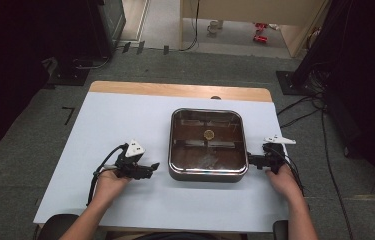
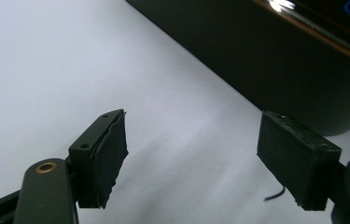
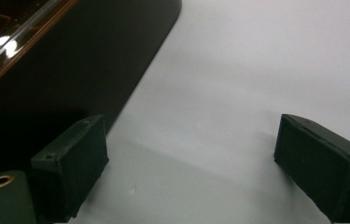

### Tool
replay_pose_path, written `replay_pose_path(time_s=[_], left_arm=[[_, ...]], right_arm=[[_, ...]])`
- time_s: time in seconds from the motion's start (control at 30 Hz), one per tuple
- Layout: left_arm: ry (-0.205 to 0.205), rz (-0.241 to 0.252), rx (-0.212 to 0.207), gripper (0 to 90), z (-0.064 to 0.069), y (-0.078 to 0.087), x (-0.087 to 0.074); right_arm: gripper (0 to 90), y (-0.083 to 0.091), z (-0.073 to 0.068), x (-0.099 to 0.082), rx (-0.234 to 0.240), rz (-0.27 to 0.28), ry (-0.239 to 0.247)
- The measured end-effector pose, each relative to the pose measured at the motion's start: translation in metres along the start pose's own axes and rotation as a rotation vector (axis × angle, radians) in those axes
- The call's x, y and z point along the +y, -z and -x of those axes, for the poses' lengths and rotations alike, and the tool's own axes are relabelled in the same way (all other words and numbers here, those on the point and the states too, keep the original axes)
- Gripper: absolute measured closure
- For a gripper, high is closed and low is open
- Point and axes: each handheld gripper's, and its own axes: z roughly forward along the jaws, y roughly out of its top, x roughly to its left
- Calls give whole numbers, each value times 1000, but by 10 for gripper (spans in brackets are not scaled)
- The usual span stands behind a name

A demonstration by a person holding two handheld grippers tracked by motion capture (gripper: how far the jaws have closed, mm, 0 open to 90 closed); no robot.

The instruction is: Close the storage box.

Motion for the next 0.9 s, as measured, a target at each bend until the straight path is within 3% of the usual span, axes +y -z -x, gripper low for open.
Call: replay_pose_path(time_s=[0.1, 0.17, 0.27, 0.77, 0.9], left_arm=[[-8, -14, 45, 242, 6, -7, -3], [-6, -16, 53, 243, 7, -10, -3], [-24, -32, 48, 235, 9, -16, -6], [-13, -11, 55, 190, 11, -18, -8], [3, -9, 75, 195, 15, -17, -9]], right_arm=[[91, 0, 0, 0, 0, 0, 0], [90, 0, 0, 0, 0, 0, 0], [90, 0, 0, 0, 0, 0, 0], [91, 0, 0, 0, 0, 0, -1], [91, 0, 0, 0, 0, 1, -2]])
